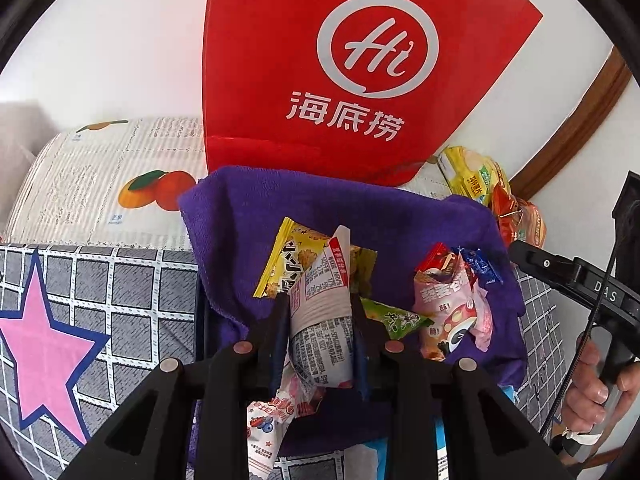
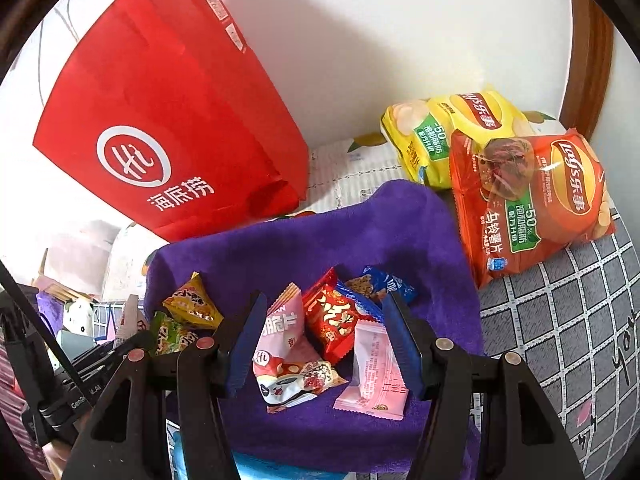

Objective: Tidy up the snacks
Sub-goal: 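Open the right gripper to drop the blue bag while the left holds the white packet above the towel, then lower the white paper packet onto the towel and open the left gripper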

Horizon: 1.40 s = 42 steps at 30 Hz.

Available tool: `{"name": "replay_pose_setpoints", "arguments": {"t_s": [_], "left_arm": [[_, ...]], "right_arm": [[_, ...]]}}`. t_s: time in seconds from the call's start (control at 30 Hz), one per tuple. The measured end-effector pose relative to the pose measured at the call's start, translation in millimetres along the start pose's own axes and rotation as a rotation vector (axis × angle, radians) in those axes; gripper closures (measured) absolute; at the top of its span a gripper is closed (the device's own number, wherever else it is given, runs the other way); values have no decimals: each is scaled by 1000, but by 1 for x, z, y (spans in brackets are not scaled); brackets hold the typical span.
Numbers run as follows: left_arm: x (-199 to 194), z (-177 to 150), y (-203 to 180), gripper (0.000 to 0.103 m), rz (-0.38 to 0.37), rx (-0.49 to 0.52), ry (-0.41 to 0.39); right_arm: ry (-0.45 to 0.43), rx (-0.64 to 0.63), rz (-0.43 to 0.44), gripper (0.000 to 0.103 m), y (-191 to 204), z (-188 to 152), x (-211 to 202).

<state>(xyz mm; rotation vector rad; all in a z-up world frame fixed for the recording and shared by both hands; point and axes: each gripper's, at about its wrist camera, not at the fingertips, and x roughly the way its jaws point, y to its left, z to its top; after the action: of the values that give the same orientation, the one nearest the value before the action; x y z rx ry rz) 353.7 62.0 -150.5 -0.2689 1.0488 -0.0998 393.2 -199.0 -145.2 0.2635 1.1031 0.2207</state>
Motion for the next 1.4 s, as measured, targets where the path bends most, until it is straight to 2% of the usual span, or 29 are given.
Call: {"name": "replay_pose_setpoints", "arguments": {"t_s": [0.13, 0.27, 0.63, 0.8, 0.87, 0.93, 1.0, 1.1, 1.4], "left_arm": [[4, 0, 3, 75, 11, -12, 19], [6, -1, 4, 75, -11, -25, 36], [9, -2, -5, 74, -22, 19, 44], [19, -3, -7, 72, -58, 20, 91], [20, -3, -8, 68, -65, 23, 94], [19, -2, -9, 54, -65, 27, 95], [14, -2, -10, 53, -54, 38, 73], [5, 0, -14, 43, -46, 62, 35], [-11, 3, -22, 42, -46, 92, -5]], "right_arm": [[-2, -16, -3, 43, 3, -1, 0], [-2, -28, -3, 43, 6, -2, -1], [-6, -40, -7, 43, 8, -2, -3], [-4, -41, -10, 43, 9, -3, -3], [-6, -50, -11, 43, 10, -3, -3], [-8, -54, -16, 43, 10, -3, -4], [-14, -65, -28, 43, 11, -4, -5], [-26, -93, -36, 43, 15, -5, -9], [-65, -133, -30, 43, 26, -6, -27]]}}
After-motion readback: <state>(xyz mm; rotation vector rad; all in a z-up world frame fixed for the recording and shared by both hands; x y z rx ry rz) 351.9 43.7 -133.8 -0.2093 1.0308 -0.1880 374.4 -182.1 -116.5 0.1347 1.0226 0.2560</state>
